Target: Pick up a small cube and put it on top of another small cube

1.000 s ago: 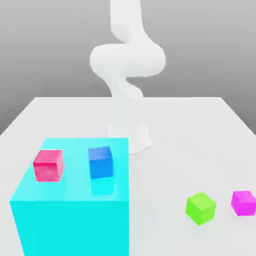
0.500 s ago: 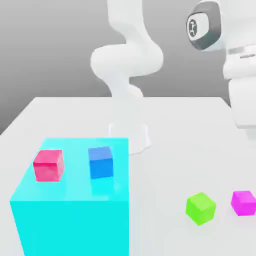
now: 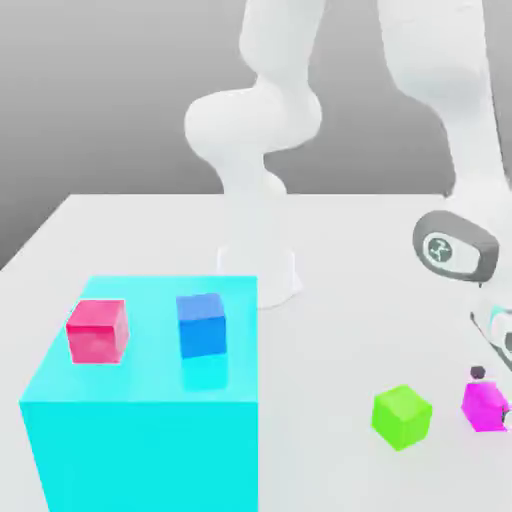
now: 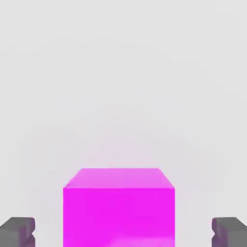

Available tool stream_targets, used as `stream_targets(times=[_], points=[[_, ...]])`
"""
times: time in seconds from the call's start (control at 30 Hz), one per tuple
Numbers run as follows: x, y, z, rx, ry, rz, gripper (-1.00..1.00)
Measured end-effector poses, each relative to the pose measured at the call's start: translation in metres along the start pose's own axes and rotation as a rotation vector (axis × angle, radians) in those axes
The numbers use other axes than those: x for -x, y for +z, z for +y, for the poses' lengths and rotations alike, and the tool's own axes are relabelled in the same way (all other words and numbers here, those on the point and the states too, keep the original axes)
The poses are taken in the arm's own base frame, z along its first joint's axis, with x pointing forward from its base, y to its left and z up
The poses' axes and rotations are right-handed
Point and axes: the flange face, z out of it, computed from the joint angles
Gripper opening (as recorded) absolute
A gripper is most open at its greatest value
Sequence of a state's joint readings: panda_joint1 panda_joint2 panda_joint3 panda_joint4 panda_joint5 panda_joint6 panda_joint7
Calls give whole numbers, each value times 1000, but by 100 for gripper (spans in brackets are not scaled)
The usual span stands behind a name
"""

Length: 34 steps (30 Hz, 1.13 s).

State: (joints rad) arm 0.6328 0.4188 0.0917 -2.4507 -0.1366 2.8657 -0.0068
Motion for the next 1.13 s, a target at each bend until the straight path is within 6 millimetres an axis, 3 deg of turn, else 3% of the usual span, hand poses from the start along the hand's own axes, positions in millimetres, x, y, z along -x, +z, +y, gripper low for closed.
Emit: stream_targets(times=[0.17, 0.33, 0.4, 0.5, 0.6, 0.67, 0.77, 0.87, 0.93, 1.0, 1.03, 1.13], points=[[0, 3, 0, 1, -1, -2, -100], [0, -51, 3, 1, 2, -1, -100], [-1, -82, 48, 12, 53, 2, -100], [15, -132, 137, 27, 161, 5, -100], [68, -184, 244, 35, 323, 5, -100], [114, -218, 299, 36, 412, 3, -100], [180, -265, 350, 26, 499, 0, -100], [249, -296, 384, 8, 584, -1, -100], [278, -286, 396, -1, 619, 0, -100], [286, -259, 399, -2, 629, 0, -100], [288, -252, 399, -2, 631, 0, 100], [288, -252, 399, -3, 631, 0, 100]])
